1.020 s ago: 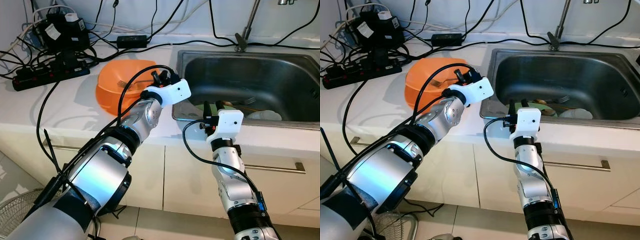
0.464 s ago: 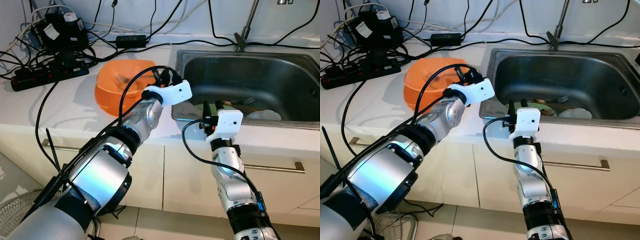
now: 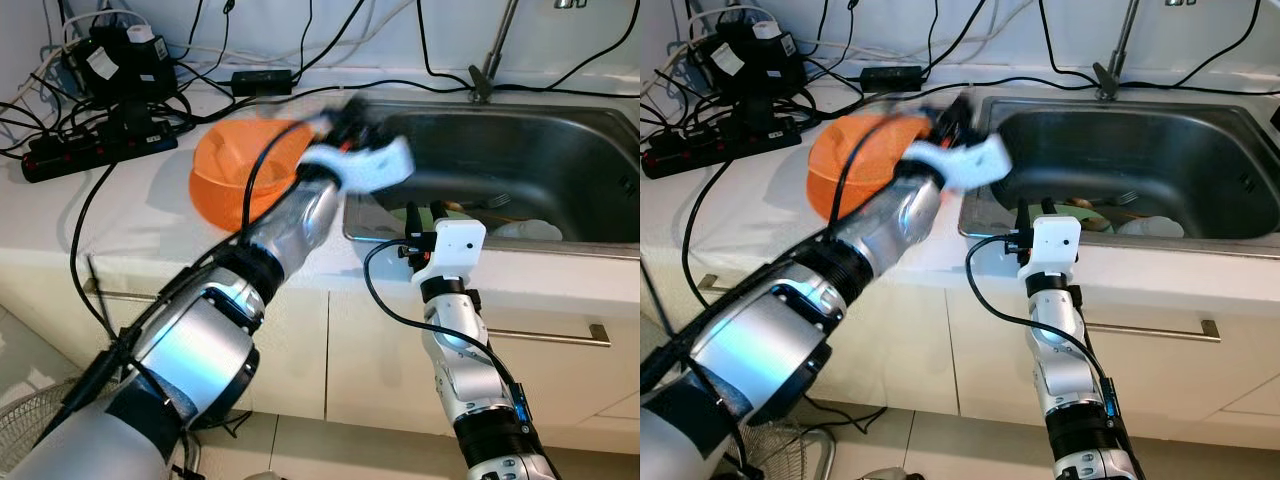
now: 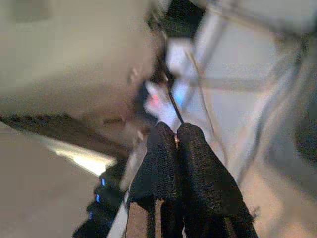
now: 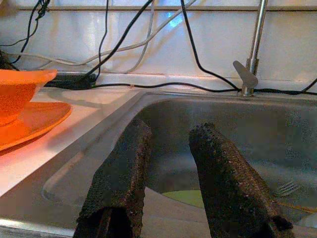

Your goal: Kitchen organization

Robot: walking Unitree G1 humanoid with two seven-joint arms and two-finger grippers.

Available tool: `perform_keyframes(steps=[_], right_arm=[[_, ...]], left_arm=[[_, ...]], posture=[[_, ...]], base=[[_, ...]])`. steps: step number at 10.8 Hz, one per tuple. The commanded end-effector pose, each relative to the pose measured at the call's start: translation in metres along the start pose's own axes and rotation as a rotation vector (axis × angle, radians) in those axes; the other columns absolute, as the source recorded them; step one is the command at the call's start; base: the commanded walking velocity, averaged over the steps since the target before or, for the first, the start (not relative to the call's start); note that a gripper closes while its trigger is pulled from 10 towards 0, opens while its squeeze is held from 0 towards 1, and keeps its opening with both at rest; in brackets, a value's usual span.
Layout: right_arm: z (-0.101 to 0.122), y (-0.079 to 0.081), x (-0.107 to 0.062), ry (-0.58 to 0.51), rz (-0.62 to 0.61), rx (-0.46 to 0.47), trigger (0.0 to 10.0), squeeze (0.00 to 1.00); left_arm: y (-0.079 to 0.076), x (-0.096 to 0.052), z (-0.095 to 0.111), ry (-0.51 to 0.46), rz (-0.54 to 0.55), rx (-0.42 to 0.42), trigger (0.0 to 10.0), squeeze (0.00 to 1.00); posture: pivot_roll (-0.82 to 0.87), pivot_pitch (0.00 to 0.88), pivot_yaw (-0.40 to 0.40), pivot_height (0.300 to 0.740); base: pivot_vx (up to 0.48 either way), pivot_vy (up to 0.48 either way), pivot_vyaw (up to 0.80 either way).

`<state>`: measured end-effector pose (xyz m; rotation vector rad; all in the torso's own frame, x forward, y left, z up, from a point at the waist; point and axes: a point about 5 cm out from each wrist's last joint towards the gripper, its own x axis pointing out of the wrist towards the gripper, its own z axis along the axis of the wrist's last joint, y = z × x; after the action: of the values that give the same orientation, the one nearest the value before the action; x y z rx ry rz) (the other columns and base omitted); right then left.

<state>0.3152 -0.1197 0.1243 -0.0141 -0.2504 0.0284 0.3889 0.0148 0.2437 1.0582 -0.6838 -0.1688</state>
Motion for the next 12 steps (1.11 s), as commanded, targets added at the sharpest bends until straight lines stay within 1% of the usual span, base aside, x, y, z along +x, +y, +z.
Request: perform_keyframes(steps=[1, 2, 3, 4, 5, 6, 7, 9, 10, 11, 12], right_arm=[[-0.007, 0.002, -0.002, 0.040, 0.004, 0.000, 10.0, 0.00], [-0.007, 0.002, -0.002, 0.039, 0.005, 0.000, 10.0, 0.00], [-0.007, 0.001, -0.002, 0.040, 0.005, -0.001, 10.0, 0.00], [-0.007, 0.001, -0.002, 0.040, 0.006, -0.002, 10.0, 0.00], [-0.007, 0.001, -0.002, 0.039, 0.006, -0.004, 10.0, 0.00], [-0.007, 0.001, -0.001, 0.039, 0.007, -0.005, 10.0, 0.00], [-0.007, 0.001, -0.001, 0.038, 0.009, -0.004, 10.0, 0.00], [-0.006, 0.003, 0.000, 0.035, 0.013, -0.002, 10.0, 0.00], [-0.006, 0.003, 0.000, 0.033, 0.012, -0.001, 10.0, 0.00], [-0.005, 0.002, 0.000, 0.031, 0.010, -0.001, 10.0, 0.00], [-0.005, 0.002, 0.000, 0.031, 0.006, -0.001, 10.0, 0.00]], left_arm=[[0.006, 0.002, 0.008, -0.048, 0.030, -0.085, 10.0, 0.00], [0.009, -0.001, 0.021, -0.131, 0.052, -0.232, 10.0, 0.00], [0.011, -0.004, 0.027, -0.167, 0.066, -0.356, 10.0, 0.00], [0.011, -0.009, 0.031, -0.178, 0.069, -0.537, 10.0, 0.00], [0.012, -0.014, 0.032, -0.180, 0.067, -0.759, 10.0, 0.00], [0.013, -0.018, 0.032, -0.187, 0.055, -0.878, 10.0, 0.00], [0.014, -0.021, 0.032, -0.199, 0.045, -0.945, 10.0, 0.00], [0.016, -0.023, 0.033, -0.229, -0.010, -1.086, 10.0, 0.00], [0.011, -0.025, 0.035, -0.238, -0.089, -1.164, 10.0, 0.00], [0.005, -0.028, 0.037, -0.240, -0.153, -1.189, 10.0, 0.00], [-0.005, -0.034, 0.042, -0.249, -0.251, -1.193, 10.0, 0.00]], posture=[[0.05, 0.000, 0.072, 0.740], [0.05, 0.000, 0.072, 0.740], [0.05, 0.000, 0.069, 0.740], [0.04, 0.000, 0.068, 0.740], [0.04, 0.000, 0.067, 0.740], [0.05, 0.000, 0.066, 0.740], [0.05, 0.000, 0.065, 0.740], [0.05, 0.000, 0.066, 0.740], [0.04, 0.000, 0.066, 0.740], [0.04, 0.000, 0.066, 0.740], [0.05, 0.000, 0.070, 0.740]], base=[[0.000, 0.000, 0.00], [0.000, 0.000, 0.00], [0.000, 0.000, 0.00], [0.000, 0.000, 0.00], [0.000, 0.000, 0.00], [0.000, 0.000, 0.00], [0.000, 0.000, 0.00], [0.000, 0.000, 0.00], [0.000, 0.000, 0.00], [0.000, 0.000, 0.00], [0.000, 0.000, 0.00]])
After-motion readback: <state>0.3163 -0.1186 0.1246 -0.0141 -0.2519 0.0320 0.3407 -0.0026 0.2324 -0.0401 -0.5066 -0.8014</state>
